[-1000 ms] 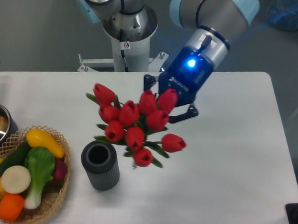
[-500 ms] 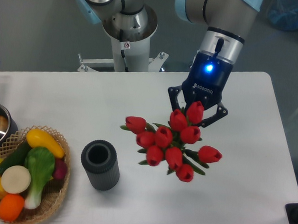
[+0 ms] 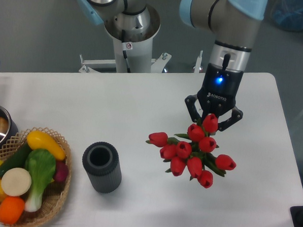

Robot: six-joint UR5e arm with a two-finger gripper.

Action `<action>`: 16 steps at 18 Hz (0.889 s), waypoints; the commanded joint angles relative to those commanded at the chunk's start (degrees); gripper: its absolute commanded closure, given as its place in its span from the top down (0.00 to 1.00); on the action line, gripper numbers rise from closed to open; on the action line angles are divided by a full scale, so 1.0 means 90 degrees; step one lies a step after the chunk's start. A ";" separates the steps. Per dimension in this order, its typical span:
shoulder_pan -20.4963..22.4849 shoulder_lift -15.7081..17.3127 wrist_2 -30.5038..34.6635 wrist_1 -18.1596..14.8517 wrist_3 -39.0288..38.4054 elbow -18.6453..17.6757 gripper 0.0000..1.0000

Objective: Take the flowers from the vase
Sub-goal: 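Carry the tulip bunch away from the vase over the table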

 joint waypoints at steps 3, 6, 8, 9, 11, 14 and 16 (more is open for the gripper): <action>-0.0010 0.0010 0.0372 -0.0311 0.0000 0.0038 0.00; -0.0049 0.0039 0.1035 -0.0673 0.0010 0.0097 0.00; -0.0078 0.0029 0.1368 -0.0897 0.0029 0.0117 0.00; -0.0088 0.0020 0.1563 -0.1063 0.0194 0.0175 0.00; -0.0136 0.0000 0.1895 -0.1444 0.0507 0.0302 0.00; -0.0137 -0.0058 0.1984 -0.1679 0.0547 0.0507 0.00; -0.0127 -0.0107 0.2101 -0.1728 0.0654 0.0546 0.00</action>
